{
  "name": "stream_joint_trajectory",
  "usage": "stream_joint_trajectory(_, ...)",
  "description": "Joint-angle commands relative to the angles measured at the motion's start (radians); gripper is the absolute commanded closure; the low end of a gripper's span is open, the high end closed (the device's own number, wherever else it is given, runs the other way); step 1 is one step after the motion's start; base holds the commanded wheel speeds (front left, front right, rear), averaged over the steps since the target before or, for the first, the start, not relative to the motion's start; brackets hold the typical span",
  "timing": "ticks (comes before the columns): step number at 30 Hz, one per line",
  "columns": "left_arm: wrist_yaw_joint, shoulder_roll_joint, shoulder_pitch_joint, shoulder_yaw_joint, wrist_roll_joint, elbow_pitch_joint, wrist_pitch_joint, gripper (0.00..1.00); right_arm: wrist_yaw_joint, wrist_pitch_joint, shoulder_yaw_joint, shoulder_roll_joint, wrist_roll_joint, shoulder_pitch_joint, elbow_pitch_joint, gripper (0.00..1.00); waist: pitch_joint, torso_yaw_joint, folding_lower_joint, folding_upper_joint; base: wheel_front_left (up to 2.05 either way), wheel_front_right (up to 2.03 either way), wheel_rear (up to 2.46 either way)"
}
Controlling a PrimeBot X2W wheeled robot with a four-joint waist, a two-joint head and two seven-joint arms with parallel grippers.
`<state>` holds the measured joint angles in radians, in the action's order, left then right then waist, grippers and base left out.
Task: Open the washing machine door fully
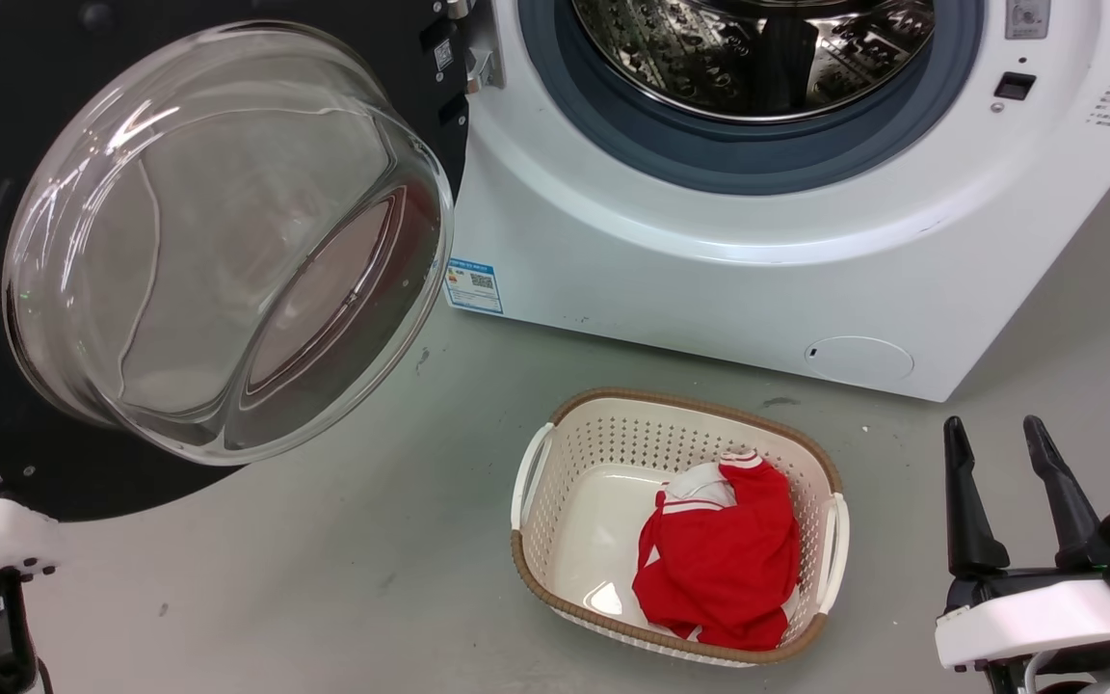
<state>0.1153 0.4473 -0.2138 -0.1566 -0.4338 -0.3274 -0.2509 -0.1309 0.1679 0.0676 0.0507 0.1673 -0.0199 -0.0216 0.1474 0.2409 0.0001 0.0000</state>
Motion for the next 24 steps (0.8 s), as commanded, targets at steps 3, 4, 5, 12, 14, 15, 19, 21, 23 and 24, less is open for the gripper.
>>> stream_joint_trajectory(3,0.014,-0.011,0.039,-0.003,0.019,0.026,-0.008,1.0,0.0,0.014,0.0,-0.001,0.014,0.015,0.011,0.0,-0.018,-0.014,-0.0001,0.0,0.0,0.0,0.0)
stream_joint_trajectory(4,0.018,-0.017,0.056,-0.001,0.024,0.043,-0.01,1.0,0.0,0.017,0.001,-0.001,0.016,0.012,0.012,0.0,-0.022,-0.018,-0.0001,0.0,0.0,0.0,0.0)
stream_joint_trajectory(5,0.023,-0.025,0.072,0.001,0.03,0.061,-0.01,1.0,0.0,0.02,0.0,-0.001,0.017,0.009,0.015,0.0,-0.028,-0.02,-0.0001,0.0,0.0,0.0,0.0)
stream_joint_trajectory(12,0.05,-0.09,0.223,0.049,0.085,0.205,-0.014,1.0,0.0,0.027,-0.013,-0.001,0.016,-0.024,0.035,0.0,-0.086,-0.044,-0.0001,0.0,0.0,0.0,0.0)
stream_joint_trajectory(14,0.053,-0.109,0.26,0.074,0.101,0.242,-0.015,1.0,0.0,0.025,-0.018,-0.001,0.014,-0.029,0.038,0.0,-0.103,-0.052,-0.0001,0.0,0.0,0.0,0.0)
stream_joint_trajectory(15,0.049,-0.12,0.275,0.087,0.104,0.262,-0.015,1.0,0.0,0.023,-0.022,-0.001,0.013,-0.032,0.039,0.0,-0.111,-0.058,-0.0001,0.0,0.0,0.0,0.0)
stream_joint_trajectory(19,0.038,-0.162,0.324,0.15,0.124,0.321,-0.015,1.0,0.0,0.015,-0.025,-0.001,0.008,-0.051,0.033,0.0,-0.138,-0.078,-0.0001,0.0,0.0,0.0,0.0)
stream_joint_trajectory(21,0.025,-0.176,0.333,0.179,0.133,0.339,-0.015,1.0,0.0,0.008,-0.031,-0.001,0.007,-0.054,0.028,0.0,-0.148,-0.092,-0.0001,0.0,0.0,0.0,0.0)
stream_joint_trajectory(23,0.015,-0.191,0.333,0.207,0.146,0.355,-0.015,1.0,0.0,0.001,-0.033,-0.001,0.005,-0.058,0.022,0.0,-0.154,-0.106,-0.0001,0.0,0.0,0.0,0.0)
stream_joint_trajectory(24,0.007,-0.198,0.332,0.219,0.151,0.362,-0.015,1.0,0.0,-0.001,-0.036,-0.001,0.004,-0.058,0.019,0.0,-0.157,-0.115,-0.0001,0.0,0.0,0.0,0.0)
